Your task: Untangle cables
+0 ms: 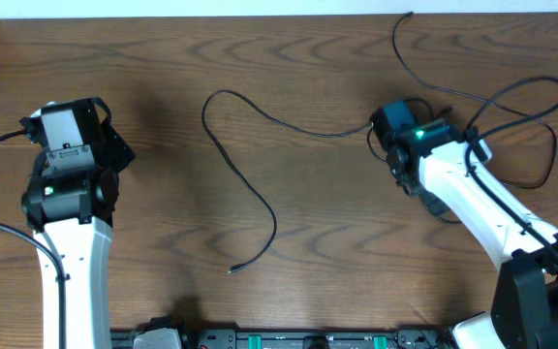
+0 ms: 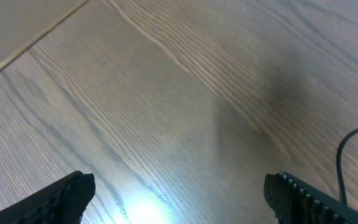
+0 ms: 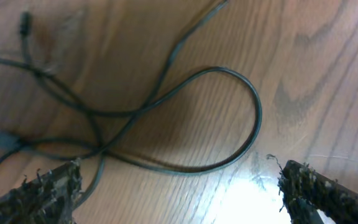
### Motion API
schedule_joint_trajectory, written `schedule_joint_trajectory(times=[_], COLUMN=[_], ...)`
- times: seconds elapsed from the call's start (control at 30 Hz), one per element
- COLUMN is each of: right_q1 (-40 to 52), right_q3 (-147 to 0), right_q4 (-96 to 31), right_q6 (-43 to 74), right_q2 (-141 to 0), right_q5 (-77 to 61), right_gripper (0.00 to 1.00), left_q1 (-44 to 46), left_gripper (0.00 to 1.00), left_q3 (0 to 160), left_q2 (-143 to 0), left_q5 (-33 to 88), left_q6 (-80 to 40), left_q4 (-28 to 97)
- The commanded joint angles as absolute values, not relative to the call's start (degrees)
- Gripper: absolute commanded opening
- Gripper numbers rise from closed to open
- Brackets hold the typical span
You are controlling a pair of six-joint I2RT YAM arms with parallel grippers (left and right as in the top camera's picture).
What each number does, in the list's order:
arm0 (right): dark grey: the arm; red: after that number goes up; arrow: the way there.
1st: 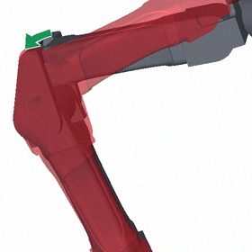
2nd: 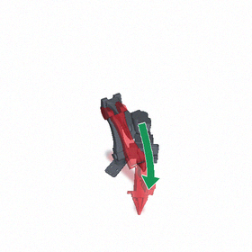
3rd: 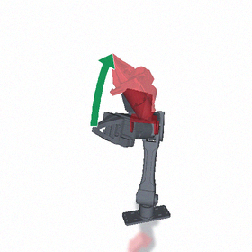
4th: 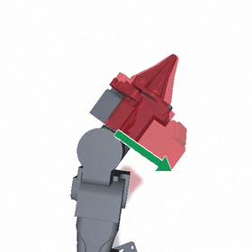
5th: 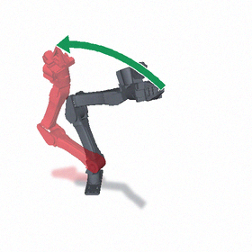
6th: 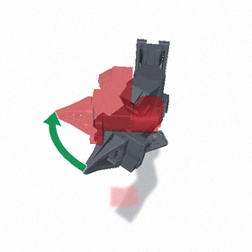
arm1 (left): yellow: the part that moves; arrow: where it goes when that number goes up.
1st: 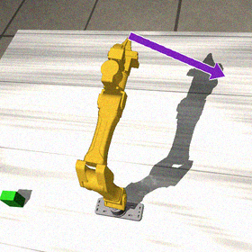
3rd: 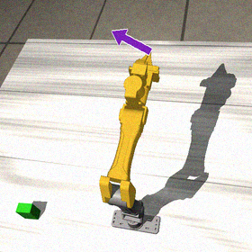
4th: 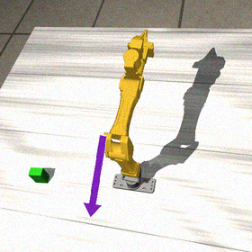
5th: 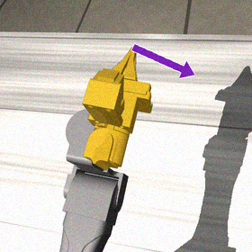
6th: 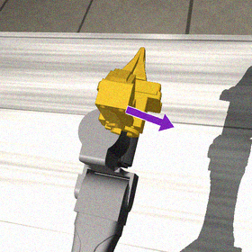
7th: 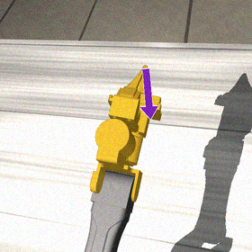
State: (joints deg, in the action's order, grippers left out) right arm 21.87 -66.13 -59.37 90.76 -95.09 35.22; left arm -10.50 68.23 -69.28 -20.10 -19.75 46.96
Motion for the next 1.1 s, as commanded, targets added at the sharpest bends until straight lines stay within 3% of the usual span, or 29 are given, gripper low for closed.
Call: schedule_joint_trajectory(times=[0.0, 0.53, 1.07], right_q1=[21.7, 13.2, 7.8], right_q3=[-62.7, -48.9, -45.5], right_q4=[-56.9, -38.3, -13.8], right_q6=[95.5, 94.6, 68.0], right_q2=[-94.3, -94.3, -95.7], right_q5=[40.9, 44.5, 38.4], right_gripper=[0.99, 0.93, 0.91], left_q1=[-10.8, -10.8, -10.8], left_gripper=[0.92, 0.92, 0.92], left_q3=[68.7, 68.7, 68.7], left_q2=[-70.4, -72.6, -72.6], left_q5=[-19.7, -19.7, -18.6], left_q6=[-20.6, -18.0, -17.6], left_q4=[46.9, 44.8, 44.9])
